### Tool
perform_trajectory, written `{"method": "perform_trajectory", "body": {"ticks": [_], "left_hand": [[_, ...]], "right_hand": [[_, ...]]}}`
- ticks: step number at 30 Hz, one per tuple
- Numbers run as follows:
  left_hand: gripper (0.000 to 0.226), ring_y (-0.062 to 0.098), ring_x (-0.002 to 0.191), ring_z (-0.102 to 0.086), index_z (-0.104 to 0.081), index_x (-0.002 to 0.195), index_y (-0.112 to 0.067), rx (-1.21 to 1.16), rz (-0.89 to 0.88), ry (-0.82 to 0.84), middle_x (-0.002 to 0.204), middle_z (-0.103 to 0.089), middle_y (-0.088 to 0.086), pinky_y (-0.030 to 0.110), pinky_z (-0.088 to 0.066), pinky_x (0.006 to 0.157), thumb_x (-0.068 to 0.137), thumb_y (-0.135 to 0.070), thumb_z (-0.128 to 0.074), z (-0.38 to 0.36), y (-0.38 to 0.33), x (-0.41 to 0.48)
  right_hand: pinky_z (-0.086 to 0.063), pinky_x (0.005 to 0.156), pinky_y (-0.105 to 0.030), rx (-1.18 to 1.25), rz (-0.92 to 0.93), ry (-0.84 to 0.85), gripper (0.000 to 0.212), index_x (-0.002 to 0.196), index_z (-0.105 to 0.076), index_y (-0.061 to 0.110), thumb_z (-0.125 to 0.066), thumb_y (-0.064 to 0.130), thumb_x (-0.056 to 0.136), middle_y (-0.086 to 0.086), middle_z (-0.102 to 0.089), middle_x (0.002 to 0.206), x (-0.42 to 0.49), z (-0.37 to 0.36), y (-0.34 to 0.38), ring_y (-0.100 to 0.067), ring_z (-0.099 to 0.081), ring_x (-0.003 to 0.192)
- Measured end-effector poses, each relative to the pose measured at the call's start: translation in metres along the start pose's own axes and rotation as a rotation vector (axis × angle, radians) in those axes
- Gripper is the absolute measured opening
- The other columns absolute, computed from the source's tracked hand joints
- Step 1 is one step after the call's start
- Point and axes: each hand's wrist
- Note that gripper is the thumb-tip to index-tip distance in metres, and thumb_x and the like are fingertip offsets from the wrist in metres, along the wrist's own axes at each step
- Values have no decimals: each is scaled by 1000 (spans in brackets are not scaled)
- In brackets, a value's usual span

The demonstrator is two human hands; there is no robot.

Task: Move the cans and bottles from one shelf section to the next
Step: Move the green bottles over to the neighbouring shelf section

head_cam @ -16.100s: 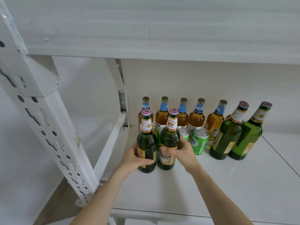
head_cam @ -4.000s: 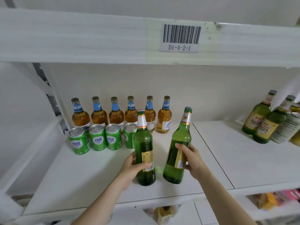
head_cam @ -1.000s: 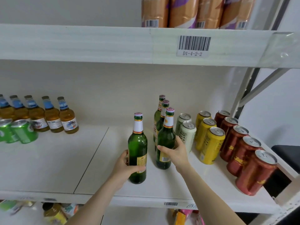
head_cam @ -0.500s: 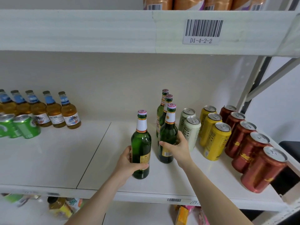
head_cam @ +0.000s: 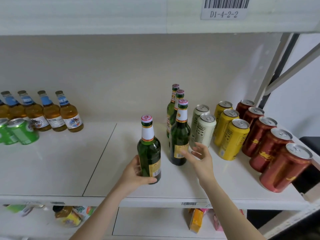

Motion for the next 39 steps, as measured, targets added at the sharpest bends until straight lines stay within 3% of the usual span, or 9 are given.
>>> {"method": "perform_trajectory", "body": {"ticks": [4, 7, 11, 16, 20, 25, 29, 39], "left_hand": [[76, 15, 102, -72, -60, 120, -25, 59, 21, -7, 108, -76, -3, 21, -57, 78, 55, -3, -93, 9, 10, 1], [74, 13, 99, -72, -62, 117, -25, 74, 21, -13, 106, -76, -6, 20, -57, 77, 55, 0, -93, 7, 10, 2], [75, 16, 100, -72, -62, 117, -21, 52, 24, -1, 107, -76, -2, 28, -58, 83, 53, 2, -93, -8, 8, -5], [78, 23, 103, -72, -61, 119, -15, 13, 26, 70, 111, -75, 5, 38, -57, 88, 50, -7, -95, -37, 2, -14], [72, 23, 101, -72, -61, 118, -12, -14, 28, 95, 110, -74, 8, 34, -58, 88, 56, 7, -91, -62, -1, -17], [68, 24, 100, -72, -61, 117, -11, -32, 14, 111, 109, -74, 12, 36, -58, 89, 58, 10, -89, -81, -4, -14], [69, 18, 97, -73, -62, 114, -15, -34, 20, 89, 105, -75, 6, 26, -57, 80, 55, 8, -90, -84, -6, -9], [63, 22, 92, -73, -59, 113, 1, -59, 32, 24, 102, -74, 15, 26, -58, 77, 57, 16, -86, -85, -9, 7]], "right_hand": [[-49, 77, -24, -44, 15, -18, 47, 107, -61, 29, -89, 35, 70, 3, -66, 106, -20, 8, -10, -16, -64, 100], [-53, 79, -28, -115, 37, 69, 42, 104, -64, 25, -89, 31, 71, 3, -68, 98, -31, 8, -9, -17, -65, 96], [-55, 88, -36, -186, 52, 271, 56, 117, -63, 23, -90, 31, 68, -2, -68, 105, -42, 1, 0, -14, -63, 100], [-54, 93, -42, -166, 77, 418, 64, 124, -61, 16, -91, 17, 68, -13, -66, 114, -54, -3, 15, -25, -61, 106], [-53, 85, -22, -142, 107, 404, 53, 118, -63, 23, -88, 15, 72, -8, -70, 110, -57, 15, 22, -22, -63, 103], [-52, 94, -32, -143, 100, 384, 53, 120, -63, 23, -87, 17, 73, 5, -73, 109, -53, 32, 24, -22, -64, 106], [-53, 95, -36, -155, 88, 393, 56, 123, -61, 24, -87, 21, 74, 6, -71, 113, -48, 32, 25, -21, -63, 109], [-51, 93, -26, -139, 83, 364, 56, 124, -60, 26, -86, 22, 75, 6, -69, 116, -34, 25, 25, -15, -61, 111]]}}
Point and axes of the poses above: each hand's wrist, its own x-axis towards the middle knuckle, its own z-axis out of the back of the hand, y = z × x
